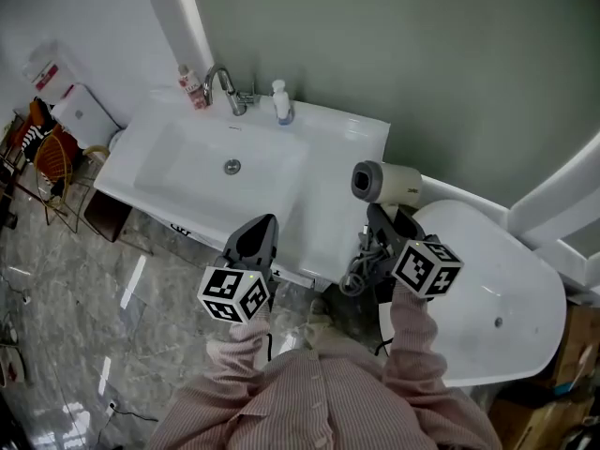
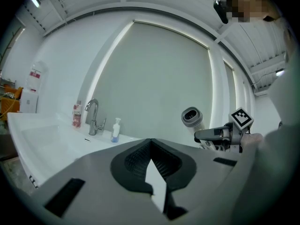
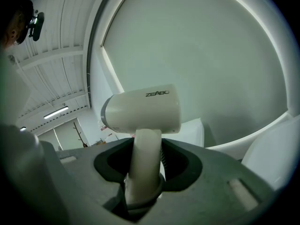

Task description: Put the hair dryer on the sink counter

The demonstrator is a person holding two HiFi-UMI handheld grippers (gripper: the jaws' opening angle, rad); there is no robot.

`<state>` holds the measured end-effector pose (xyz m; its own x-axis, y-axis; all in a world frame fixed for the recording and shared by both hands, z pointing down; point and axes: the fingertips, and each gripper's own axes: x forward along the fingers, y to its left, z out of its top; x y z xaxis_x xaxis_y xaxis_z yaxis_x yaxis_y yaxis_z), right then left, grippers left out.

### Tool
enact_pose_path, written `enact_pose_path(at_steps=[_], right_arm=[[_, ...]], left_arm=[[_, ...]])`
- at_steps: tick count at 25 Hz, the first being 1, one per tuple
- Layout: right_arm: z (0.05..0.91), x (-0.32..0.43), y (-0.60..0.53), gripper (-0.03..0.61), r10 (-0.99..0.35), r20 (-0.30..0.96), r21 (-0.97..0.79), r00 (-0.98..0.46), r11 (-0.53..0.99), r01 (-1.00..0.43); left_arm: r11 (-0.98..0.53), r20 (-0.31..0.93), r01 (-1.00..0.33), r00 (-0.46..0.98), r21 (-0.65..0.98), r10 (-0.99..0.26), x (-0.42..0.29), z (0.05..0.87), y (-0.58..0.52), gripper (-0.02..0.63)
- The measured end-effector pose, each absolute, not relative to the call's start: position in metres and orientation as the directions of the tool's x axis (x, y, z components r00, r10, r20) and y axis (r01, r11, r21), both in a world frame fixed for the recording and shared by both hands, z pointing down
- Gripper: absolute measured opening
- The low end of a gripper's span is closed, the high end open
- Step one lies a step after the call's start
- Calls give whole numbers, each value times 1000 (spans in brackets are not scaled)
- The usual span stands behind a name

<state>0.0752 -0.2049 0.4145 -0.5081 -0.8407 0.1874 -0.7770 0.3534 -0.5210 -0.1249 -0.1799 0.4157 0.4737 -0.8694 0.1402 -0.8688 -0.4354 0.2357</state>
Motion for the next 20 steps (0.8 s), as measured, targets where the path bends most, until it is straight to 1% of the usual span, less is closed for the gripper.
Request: enact_pose_path(at_steps=[9, 20], right_arm=[[430, 61, -274, 163, -823, 226, -541, -521, 339, -770], [444, 56, -290, 162, -818, 256, -562, -515, 308, -768]], left_arm=[[-434, 166, -858, 487, 274, -857, -126, 430, -247, -3], [-461, 193, -834, 527, 302, -827, -113, 440, -264, -3]])
